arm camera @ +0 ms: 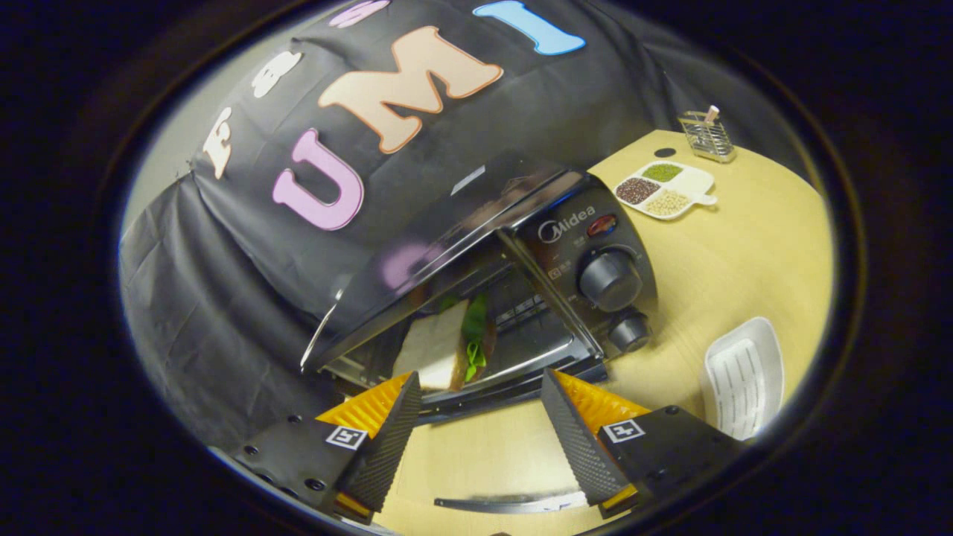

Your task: Open the toaster oven, put the food inside, and close the toaster oven door.

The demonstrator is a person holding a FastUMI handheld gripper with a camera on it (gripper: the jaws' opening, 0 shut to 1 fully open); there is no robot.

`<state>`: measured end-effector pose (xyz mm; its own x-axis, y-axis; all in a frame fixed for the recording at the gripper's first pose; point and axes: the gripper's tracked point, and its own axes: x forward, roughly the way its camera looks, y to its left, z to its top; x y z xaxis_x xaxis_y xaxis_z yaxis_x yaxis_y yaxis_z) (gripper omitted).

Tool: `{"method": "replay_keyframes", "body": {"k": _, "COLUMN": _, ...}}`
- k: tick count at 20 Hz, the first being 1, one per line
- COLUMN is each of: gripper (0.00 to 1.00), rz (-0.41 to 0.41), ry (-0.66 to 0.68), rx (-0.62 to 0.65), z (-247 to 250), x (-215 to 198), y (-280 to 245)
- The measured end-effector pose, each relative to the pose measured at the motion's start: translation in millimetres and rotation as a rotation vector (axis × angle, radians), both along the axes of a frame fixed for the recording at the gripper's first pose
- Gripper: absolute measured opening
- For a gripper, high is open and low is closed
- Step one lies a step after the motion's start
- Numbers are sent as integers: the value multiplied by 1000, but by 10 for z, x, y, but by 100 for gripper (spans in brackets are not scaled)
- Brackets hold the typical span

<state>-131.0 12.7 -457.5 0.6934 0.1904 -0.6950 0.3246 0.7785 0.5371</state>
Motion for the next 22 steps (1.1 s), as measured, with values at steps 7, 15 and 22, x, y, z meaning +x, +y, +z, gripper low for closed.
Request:
{"method": "replay_keyframes", "body": {"k": 7, "gripper": 99, "rz": 150, "ry": 80, "rx": -7, "z": 50, "x": -470, "y": 216}}
{"method": "replay_keyframes", "body": {"k": 15, "gripper": 99, "rz": 328, "ry": 170, "rx": -4, "z": 54, "x": -963, "y": 399}}
{"method": "replay_keyframes", "body": {"k": 22, "gripper": 99, "rz": 458, "ry": 267, "rx": 20, "z": -42, "x": -1383, "y": 553}}
